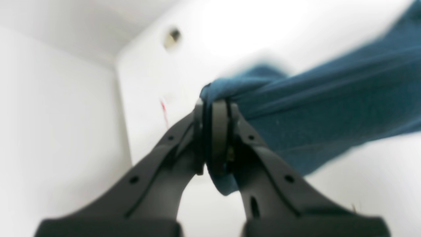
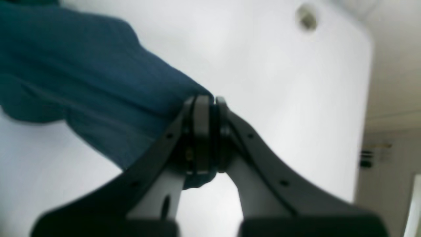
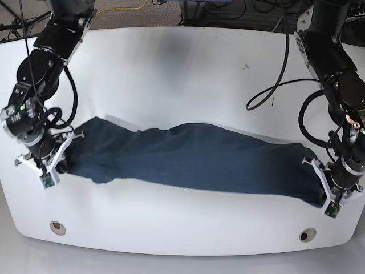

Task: Fold the T-shirt properly
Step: 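Lift and swing the shirt with both grippers, stretching it apart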

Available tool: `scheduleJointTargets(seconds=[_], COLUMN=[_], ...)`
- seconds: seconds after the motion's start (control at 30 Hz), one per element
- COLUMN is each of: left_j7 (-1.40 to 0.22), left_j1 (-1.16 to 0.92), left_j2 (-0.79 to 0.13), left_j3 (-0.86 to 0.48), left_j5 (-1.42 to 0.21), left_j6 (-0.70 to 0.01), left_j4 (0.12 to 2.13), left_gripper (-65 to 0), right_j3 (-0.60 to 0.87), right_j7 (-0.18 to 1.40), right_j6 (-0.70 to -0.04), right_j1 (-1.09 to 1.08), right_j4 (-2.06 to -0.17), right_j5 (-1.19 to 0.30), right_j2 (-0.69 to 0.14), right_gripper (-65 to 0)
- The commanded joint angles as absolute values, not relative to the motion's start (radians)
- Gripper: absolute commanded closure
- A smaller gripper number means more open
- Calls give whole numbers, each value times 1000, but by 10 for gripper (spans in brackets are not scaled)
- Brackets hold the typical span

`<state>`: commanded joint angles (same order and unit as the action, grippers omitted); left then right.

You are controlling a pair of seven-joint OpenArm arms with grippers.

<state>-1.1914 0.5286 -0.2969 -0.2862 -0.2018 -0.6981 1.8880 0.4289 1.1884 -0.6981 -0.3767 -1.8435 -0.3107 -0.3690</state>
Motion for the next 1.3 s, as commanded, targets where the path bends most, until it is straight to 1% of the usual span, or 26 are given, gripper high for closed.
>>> scheduleJointTargets(seconds=[0.13,0.2,0.33,0.4,0.53,0.67,0.8,0.87,1.07,1.17,1.27,1.3], left_j7=[-1191,-1191,-1191,-1190,-1188,-1188,-1191,-1191,-1191,-1187,-1187,-1187], left_j1=[613,667,751,794,849,894,926,946,951,905,854,825], left_j2=[-297,-297,-285,-266,-262,-232,-220,-213,-211,-211,-211,-209], left_j3=[-286,-286,-286,-288,-305,-308,-357,-355,-357,-360,-360,-360], left_j5=[-205,-205,-205,-203,-206,-206,-202,-202,-205,-205,-206,-208], left_j6=[-696,-667,-639,-616,-584,-576,-576,-576,-576,-576,-578,-578], left_j4=[1860,1840,1802,1785,1787,1790,1862,1862,1844,1837,1840,1845], left_gripper=[0,0,0,0,0,0,0,0,0,0,0,0], right_j3=[346,306,271,223,150,94,30,10,-5,-4,15,41], right_j7=[1188,1188,1188,1188,1188,1188,1188,1188,1201,1210,1210,1210], right_j6=[-698,-698,-698,-698,-698,-698,-698,-698,-698,-698,-698,-698], right_j1=[-507,-579,-685,-746,-871,-987,-1092,-1125,-1144,-1129,-1058,-1023], right_j4=[-1778,-1755,-1741,-1728,-1699,-1661,-1656,-1655,-1659,-1659,-1690,-1724], right_j5=[-309,-309,-309,-309,-309,-309,-311,-314,-318,-320,-320,-318], right_j2=[-421,-441,-458,-470,-498,-503,-547,-559,-572,-596,-601,-601], right_gripper=[0,0,0,0,0,0,0,0,0,0,0,0])
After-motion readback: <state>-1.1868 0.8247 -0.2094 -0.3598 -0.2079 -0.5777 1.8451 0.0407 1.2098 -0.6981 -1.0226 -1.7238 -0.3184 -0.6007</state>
